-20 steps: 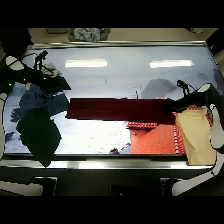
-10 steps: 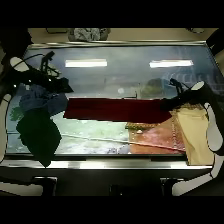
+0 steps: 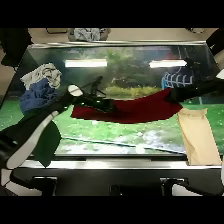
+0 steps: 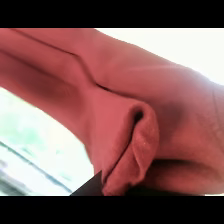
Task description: Fold the shirts.
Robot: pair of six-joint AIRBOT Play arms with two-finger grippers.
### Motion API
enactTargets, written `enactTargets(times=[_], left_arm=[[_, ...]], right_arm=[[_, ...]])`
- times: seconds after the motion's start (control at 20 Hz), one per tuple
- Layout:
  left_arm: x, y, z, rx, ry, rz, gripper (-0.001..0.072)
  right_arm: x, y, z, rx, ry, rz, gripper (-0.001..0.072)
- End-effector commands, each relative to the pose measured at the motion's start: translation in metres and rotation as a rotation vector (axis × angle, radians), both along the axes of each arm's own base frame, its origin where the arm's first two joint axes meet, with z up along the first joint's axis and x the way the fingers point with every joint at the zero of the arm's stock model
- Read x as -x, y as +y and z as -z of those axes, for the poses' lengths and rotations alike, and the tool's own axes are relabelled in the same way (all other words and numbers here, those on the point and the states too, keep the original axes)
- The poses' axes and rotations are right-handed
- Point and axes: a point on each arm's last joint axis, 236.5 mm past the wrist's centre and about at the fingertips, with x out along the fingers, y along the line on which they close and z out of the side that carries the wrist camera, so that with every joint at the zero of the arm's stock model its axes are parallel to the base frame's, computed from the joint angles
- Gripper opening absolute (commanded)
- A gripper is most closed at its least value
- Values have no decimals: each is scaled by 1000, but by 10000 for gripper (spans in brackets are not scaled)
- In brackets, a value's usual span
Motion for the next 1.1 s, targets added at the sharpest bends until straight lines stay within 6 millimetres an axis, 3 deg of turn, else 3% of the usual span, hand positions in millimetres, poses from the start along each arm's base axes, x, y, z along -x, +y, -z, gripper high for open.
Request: enactTargets(times=[0.0, 0.2, 0.35, 0.4, 0.5, 0.65, 0.75, 0.95, 1.05], left_arm=[[23, -78, 26, 49, 45, 24, 23], [37, -143, 40, 177, 163, 30, 23], [52, -178, 42, 270, 261, 27, 22], [53, -184, 42, 294, 266, 31, 22], [42, -175, 38, 309, 230, 44, 20], [13, -116, 21, 214, 126, 117, 19], [-9, -61, -12, 128, 10, 156, 19], [-64, 63, -128, 17, -301, 21, 19], [-74, 121, -195, 20, -432, -91, 20]], right_arm=[[38, 10, -47, 1, -21, 10, 50], [65, 16, -85, 13, -84, 35, 50], [71, 12, -92, 37, -98, 67, 50], [69, 10, -89, 45, -95, 73, 50], [60, 8, -84, 37, -91, 82, 50], [35, 27, -82, -87, -103, 71, 49], [17, 51, -76, -132, -118, 35, 49], [-6, 130, -34, -169, -72, -90, 49], [-21, 177, -8, -232, -42, -110, 50]])
